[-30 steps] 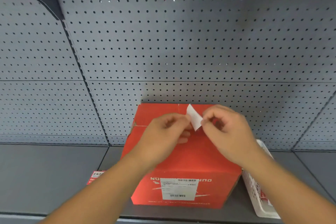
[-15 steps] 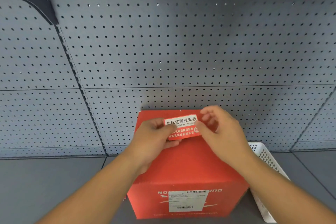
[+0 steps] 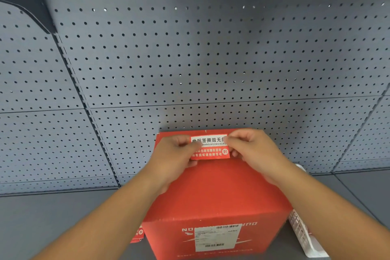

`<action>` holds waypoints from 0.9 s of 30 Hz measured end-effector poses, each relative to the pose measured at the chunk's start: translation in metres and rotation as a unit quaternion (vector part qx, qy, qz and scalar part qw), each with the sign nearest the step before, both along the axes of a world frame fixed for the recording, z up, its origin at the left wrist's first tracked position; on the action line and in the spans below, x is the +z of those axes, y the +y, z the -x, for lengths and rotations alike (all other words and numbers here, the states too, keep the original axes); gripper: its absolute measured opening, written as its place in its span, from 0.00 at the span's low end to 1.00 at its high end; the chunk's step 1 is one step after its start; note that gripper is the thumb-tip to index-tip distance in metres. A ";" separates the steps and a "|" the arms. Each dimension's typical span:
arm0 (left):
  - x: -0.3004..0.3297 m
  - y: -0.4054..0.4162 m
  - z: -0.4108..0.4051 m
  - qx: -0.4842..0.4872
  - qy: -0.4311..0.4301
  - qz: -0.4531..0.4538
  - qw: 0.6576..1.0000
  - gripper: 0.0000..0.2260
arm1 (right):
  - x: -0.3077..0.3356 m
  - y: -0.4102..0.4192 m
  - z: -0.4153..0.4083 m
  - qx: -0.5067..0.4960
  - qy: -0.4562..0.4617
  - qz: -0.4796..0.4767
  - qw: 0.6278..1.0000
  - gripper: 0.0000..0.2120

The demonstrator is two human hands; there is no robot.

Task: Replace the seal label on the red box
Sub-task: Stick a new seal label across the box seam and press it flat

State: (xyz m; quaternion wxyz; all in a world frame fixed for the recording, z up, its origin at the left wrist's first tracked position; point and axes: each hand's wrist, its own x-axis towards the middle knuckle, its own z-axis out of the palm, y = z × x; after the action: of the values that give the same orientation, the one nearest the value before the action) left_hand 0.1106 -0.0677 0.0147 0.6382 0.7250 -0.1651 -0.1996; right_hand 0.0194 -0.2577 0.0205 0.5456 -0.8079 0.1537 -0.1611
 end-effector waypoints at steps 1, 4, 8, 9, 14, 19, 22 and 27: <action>0.000 -0.001 -0.002 0.003 -0.008 -0.005 1.000 0.06 | 0.000 -0.001 -0.002 0.000 0.006 0.002 1.000 0.08; 0.003 -0.007 -0.009 0.018 -0.053 -0.024 0.998 0.05 | 0.001 -0.005 -0.008 -0.008 0.017 0.010 1.000 0.08; 0.004 -0.015 -0.021 0.022 -0.145 -0.079 0.986 0.09 | 0.003 -0.011 -0.019 -0.018 0.044 0.079 0.996 0.11; 0.004 -0.017 -0.024 0.017 -0.173 -0.100 0.980 0.09 | 0.003 -0.013 -0.022 -0.021 0.050 0.103 0.993 0.11; -0.005 -0.019 -0.026 -0.010 -0.287 -0.185 0.940 0.09 | -0.005 -0.016 -0.027 -0.010 0.082 0.215 0.973 0.12; -0.021 -0.017 -0.021 -0.014 -0.350 -0.231 0.907 0.11 | -0.021 -0.011 -0.024 -0.003 0.093 0.310 0.946 0.13; -0.028 -0.017 -0.019 -0.019 -0.373 -0.245 0.895 0.11 | -0.026 -0.009 -0.024 -0.005 0.090 0.338 0.937 0.11; -0.037 -0.019 -0.020 -0.022 -0.390 -0.244 0.887 0.11 | -0.029 -0.008 -0.021 -0.014 0.074 0.364 0.928 0.11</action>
State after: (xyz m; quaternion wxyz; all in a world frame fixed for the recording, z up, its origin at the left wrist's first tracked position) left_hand 0.1308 -0.0867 -0.0222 0.3204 0.8735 -0.3630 0.0512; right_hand 0.0405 -0.2657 -0.0088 0.1990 -0.9583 0.1361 -0.1533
